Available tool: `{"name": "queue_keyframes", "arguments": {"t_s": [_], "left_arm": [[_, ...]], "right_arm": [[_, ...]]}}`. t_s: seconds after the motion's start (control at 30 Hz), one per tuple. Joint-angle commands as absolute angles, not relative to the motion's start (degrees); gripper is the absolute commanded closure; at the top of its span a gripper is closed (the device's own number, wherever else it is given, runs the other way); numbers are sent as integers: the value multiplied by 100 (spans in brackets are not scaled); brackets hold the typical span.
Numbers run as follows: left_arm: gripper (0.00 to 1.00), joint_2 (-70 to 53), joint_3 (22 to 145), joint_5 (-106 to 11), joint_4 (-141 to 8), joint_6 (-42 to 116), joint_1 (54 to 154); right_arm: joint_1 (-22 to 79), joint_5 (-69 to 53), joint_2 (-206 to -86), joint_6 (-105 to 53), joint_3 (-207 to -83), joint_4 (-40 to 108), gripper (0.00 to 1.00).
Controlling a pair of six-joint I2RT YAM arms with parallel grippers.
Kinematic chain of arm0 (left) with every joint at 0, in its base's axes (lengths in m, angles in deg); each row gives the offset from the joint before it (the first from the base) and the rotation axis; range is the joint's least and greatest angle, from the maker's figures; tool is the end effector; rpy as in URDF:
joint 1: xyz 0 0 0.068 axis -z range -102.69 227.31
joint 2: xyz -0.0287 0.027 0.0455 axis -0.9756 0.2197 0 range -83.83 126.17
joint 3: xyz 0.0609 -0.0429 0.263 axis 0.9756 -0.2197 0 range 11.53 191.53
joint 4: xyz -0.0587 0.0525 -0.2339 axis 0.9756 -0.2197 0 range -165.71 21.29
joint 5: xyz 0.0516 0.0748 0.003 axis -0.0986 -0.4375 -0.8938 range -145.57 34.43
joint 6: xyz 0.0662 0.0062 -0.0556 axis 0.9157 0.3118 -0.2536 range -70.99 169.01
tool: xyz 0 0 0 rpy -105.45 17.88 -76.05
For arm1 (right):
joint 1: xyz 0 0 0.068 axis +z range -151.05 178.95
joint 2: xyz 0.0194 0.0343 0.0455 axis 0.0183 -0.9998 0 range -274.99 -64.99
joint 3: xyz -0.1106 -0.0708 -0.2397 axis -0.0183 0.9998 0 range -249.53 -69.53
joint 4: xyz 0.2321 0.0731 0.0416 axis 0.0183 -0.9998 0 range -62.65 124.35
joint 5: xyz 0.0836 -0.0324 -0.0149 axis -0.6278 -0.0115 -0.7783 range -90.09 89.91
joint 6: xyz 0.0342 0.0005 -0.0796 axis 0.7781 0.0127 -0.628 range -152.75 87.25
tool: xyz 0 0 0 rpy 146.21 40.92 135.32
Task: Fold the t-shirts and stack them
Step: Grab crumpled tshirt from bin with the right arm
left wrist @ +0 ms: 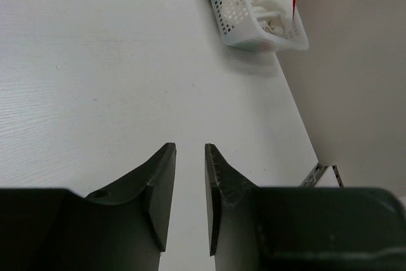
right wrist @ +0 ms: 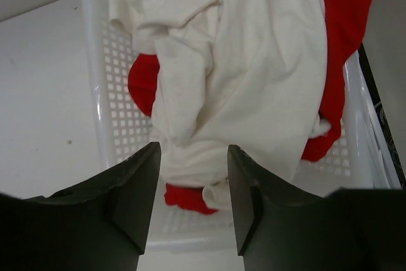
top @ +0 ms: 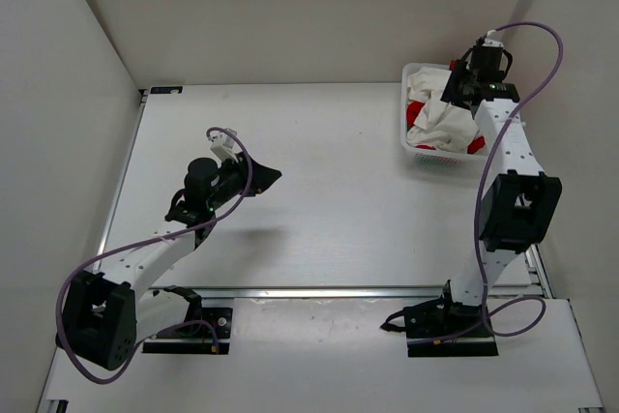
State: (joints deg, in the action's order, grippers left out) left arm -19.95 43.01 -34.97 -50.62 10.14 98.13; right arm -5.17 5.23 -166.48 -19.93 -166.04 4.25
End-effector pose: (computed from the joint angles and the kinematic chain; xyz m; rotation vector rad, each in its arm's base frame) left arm 0.2433 -0.1214 0.2428 -0.0333 1.9368 -1.0441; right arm 0.4278 -0.0379 0.3262 0.3732 2.1481 -0.0150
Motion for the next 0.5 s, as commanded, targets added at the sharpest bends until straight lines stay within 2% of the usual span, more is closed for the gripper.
{"name": "queue_keyframes", "arguments": {"t_s": [0.0, 0.1, 0.47], "left_arm": [[63, -2028, 4255, -3333, -4788, 955, 9787], [61, -1949, 4256, -3237, -4770, 885, 9744], [60, -1870, 4177, -3087, -4586, 736, 9620]], "right_arm": [[-597, 299, -17273, -2439, -17393, 299, 55], [-474, 580, -17844, -2721, -17885, 166, 55], [-325, 764, -18566, -2686, -18142, 183, 58]]}}
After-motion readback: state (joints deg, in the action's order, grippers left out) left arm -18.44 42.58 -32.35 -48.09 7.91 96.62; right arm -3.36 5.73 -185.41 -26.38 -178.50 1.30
